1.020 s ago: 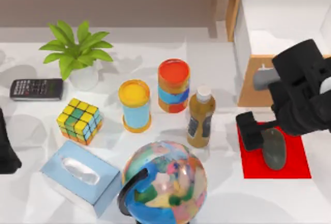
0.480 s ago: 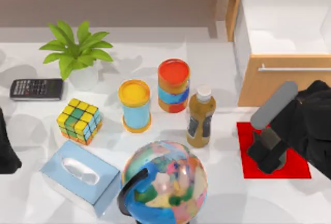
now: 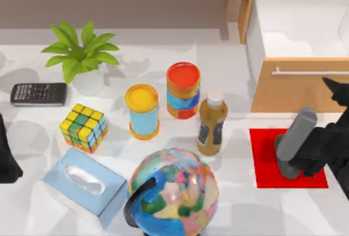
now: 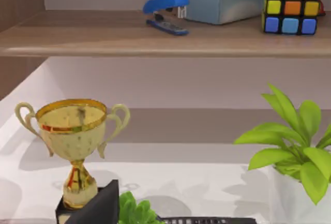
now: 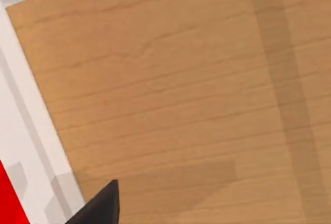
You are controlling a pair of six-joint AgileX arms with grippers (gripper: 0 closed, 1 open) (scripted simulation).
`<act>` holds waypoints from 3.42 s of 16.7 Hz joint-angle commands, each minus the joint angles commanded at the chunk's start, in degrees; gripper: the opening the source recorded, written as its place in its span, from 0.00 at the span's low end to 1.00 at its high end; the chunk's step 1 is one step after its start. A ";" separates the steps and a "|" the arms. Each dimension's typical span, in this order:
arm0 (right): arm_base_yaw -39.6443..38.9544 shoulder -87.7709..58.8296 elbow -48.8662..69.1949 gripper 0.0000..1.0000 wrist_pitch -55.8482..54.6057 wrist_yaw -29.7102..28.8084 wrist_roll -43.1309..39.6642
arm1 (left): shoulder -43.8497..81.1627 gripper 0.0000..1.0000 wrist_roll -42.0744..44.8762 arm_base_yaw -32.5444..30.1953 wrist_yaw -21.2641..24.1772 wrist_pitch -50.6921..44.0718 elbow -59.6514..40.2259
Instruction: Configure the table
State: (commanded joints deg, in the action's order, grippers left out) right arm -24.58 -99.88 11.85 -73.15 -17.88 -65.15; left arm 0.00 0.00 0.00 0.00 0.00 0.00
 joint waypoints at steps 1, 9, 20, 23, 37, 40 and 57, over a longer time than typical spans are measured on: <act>0.66 -2.01 -0.44 1.00 -4.61 -0.61 -3.99 | 0.00 1.00 0.00 0.00 0.00 0.00 0.00; 4.62 -13.18 0.39 1.00 -27.04 -3.75 -23.54 | 0.00 1.00 0.00 0.00 0.00 0.00 0.00; 6.02 -14.03 3.77 1.00 -24.87 -2.55 -23.97 | 0.00 1.00 0.00 0.00 0.00 0.00 0.00; 6.90 -14.37 5.82 1.00 -23.15 -1.66 -23.97 | 0.00 1.00 0.00 0.00 0.00 0.00 0.00; 6.92 -14.37 5.87 0.17 -23.11 -1.64 -23.97 | 0.00 1.00 0.00 0.00 0.00 0.00 0.00; 6.92 -14.37 5.87 0.00 -23.11 -1.64 -23.97 | 0.00 1.00 0.00 0.00 0.00 0.00 0.00; 10.19 -18.08 17.60 0.00 -14.91 1.57 -23.84 | 0.00 1.00 0.00 0.00 0.00 0.00 0.00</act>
State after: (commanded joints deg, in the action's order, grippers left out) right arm -14.39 -117.95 29.45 -88.06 -16.30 -88.99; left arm 0.00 0.00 0.00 0.00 0.00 0.00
